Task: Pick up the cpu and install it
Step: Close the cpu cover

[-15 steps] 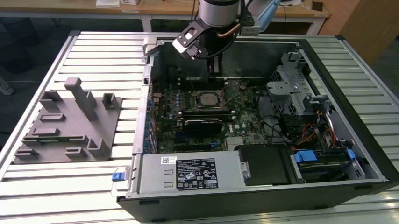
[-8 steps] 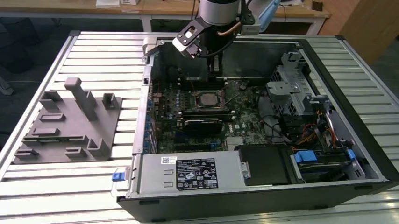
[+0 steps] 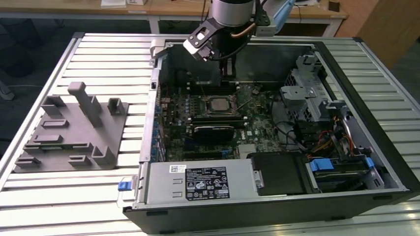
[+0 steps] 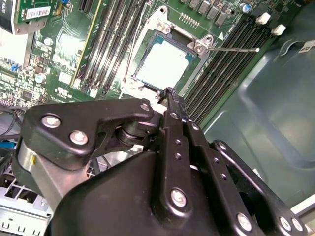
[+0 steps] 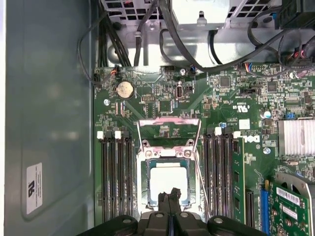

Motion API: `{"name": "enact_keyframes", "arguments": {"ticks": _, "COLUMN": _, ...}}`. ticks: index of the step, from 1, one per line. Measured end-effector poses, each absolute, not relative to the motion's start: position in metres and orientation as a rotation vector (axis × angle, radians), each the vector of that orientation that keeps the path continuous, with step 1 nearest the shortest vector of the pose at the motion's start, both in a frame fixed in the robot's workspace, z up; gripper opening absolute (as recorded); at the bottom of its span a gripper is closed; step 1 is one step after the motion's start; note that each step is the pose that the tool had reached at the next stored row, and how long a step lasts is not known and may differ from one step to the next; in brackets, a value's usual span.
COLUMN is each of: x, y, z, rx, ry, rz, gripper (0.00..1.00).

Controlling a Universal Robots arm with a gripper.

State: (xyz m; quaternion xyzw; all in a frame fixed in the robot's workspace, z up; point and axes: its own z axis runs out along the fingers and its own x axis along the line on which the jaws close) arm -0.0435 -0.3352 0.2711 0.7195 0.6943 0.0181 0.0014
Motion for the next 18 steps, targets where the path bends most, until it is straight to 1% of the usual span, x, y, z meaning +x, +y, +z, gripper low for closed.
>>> {"name": "enact_keyframes", "arguments": {"ticks": 18, "x": -0.025, "y": -0.335, "z": 0.271, "rx": 2.258, "ry": 2.179, "rz": 0.057, "gripper": 0.11}}
